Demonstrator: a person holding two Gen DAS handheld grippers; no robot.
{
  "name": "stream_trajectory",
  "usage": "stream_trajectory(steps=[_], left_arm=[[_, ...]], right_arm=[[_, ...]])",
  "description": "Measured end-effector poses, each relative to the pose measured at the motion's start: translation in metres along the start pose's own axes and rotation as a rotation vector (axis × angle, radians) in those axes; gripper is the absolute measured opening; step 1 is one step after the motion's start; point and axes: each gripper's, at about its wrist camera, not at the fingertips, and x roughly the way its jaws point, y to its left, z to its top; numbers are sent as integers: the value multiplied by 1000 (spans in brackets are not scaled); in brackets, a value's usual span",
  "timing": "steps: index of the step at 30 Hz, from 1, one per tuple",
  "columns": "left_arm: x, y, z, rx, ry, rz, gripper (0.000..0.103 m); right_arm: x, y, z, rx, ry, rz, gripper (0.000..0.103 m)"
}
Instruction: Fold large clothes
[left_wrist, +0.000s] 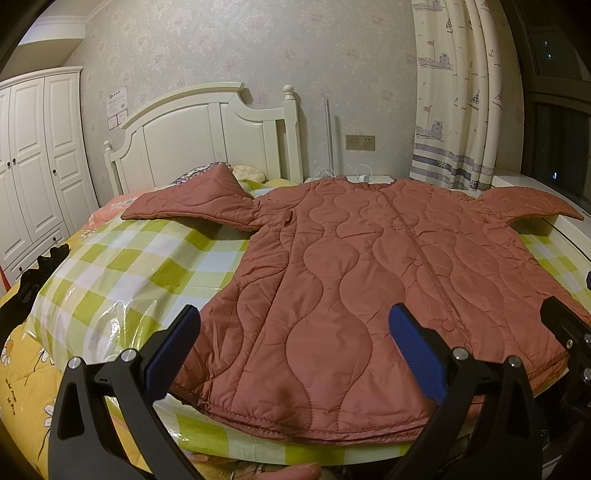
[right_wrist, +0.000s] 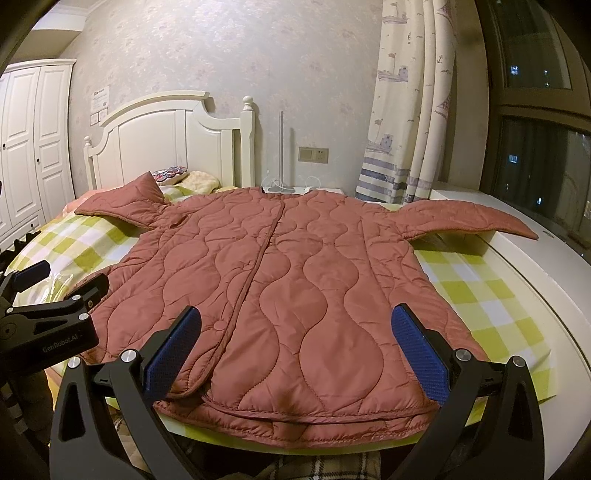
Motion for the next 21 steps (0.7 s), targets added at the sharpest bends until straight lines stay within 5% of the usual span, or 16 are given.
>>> stream_trajectory(steps=[21], left_arm=[[1,1,4,0,0,-2,101]], right_arm=[[0,0,-2,14,0,12,99]])
